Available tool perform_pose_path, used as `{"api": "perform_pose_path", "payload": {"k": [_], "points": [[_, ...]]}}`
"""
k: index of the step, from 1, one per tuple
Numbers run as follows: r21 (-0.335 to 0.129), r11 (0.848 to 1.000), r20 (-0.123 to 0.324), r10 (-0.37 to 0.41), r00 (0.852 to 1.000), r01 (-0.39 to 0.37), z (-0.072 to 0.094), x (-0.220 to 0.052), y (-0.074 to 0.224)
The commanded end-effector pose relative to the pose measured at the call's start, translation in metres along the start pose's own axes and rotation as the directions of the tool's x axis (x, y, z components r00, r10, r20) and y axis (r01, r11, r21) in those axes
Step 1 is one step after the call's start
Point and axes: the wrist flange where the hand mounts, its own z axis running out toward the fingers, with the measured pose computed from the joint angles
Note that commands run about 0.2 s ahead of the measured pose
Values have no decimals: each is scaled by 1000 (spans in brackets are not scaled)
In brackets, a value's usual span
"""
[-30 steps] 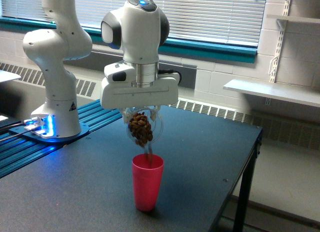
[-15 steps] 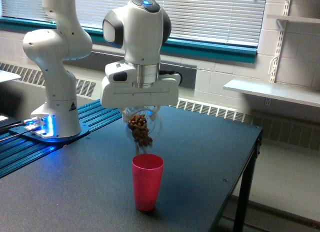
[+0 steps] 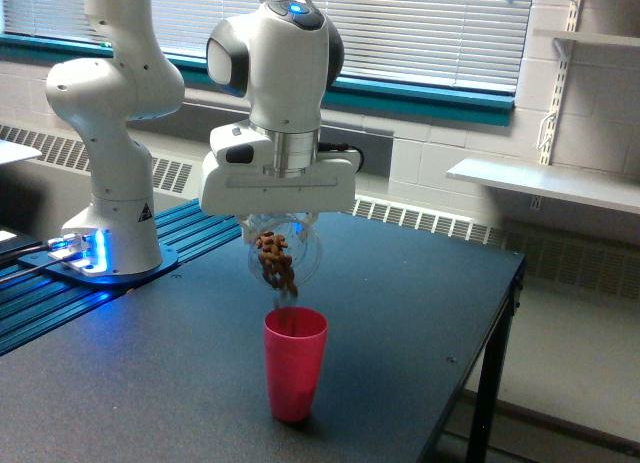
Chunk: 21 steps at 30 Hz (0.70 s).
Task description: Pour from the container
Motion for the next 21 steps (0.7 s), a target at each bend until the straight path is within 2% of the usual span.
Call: {"api": "perform_pose_path", "payload": {"k": [1, 14, 21], "points": [[-15, 1000, 13, 20, 1000, -20, -4, 5, 1], [-31, 999, 26, 25, 999, -25, -6, 6, -1], [-38, 999, 51, 36, 998, -34, -8, 9, -2]]}}
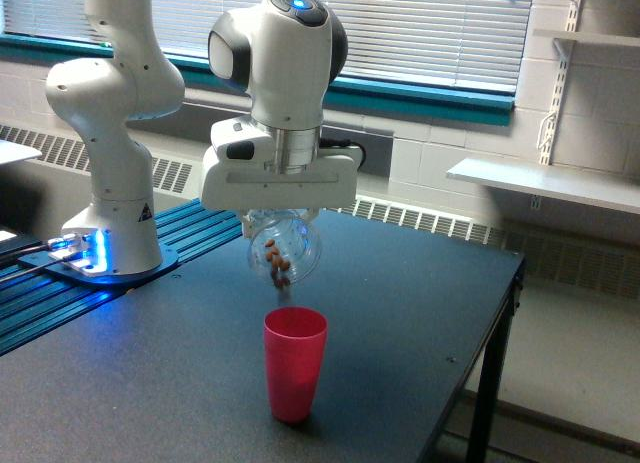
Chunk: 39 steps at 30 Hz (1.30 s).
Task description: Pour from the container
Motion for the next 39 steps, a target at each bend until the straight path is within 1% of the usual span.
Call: {"api": "perform_pose_path", "payload": {"k": [1, 6, 9, 11, 17, 21, 27, 32, 36, 39], "points": [[1, 1000, 31, 25, 999, -25, -4, 8, 0], [-12, 999, 37, 38, 999, -37, -4, 8, 1], [-7, 999, 45, 47, 998, -47, -5, 10, 1], [-10, 999, 41, 45, 998, -45, -5, 9, 0], [-2, 999, 36, 46, 998, -46, -6, 7, 1], [13, 999, 27, 45, 999, -45, -9, 5, 3], [81, 996, 9, 44, 999, -44, -22, 2, 10], [126, 991, -9, 47, 999, -45, -33, -2, 23], [151, 987, -27, 51, 998, -46, -40, -6, 33], [155, 987, -48, 45, 998, -37, -41, -11, 38]]}}
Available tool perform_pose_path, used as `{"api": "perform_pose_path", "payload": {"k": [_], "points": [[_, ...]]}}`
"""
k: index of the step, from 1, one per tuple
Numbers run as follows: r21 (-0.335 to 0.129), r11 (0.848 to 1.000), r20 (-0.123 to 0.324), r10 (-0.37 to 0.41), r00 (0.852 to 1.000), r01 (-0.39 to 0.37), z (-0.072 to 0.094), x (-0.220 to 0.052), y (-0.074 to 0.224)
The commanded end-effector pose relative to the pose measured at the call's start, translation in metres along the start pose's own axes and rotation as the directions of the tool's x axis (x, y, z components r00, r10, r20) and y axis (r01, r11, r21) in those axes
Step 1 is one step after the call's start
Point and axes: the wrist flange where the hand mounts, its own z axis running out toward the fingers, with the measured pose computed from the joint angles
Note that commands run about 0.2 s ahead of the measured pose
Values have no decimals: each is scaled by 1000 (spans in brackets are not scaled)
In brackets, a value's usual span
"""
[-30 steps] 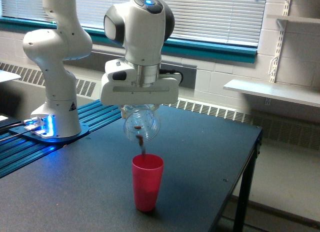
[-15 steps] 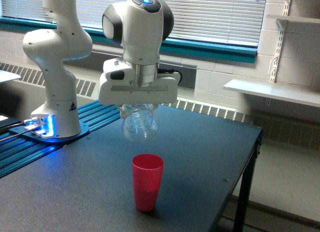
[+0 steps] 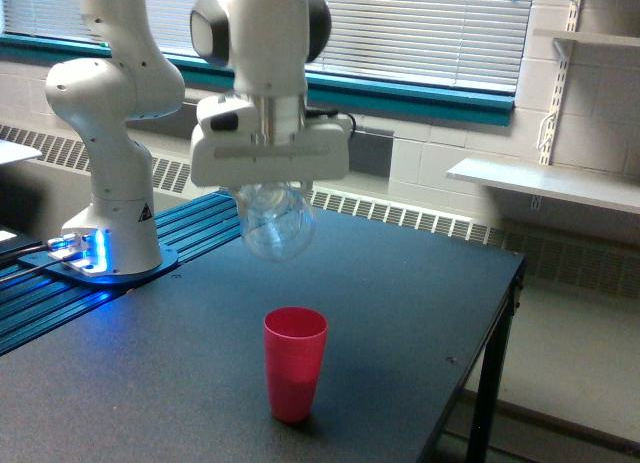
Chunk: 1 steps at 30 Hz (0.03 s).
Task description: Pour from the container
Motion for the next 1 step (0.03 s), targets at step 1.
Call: {"api": "perform_pose_path", "payload": {"k": [1], "points": [[24, 1000, -29, 13, 999, -12, -7, -7, 12]]}}
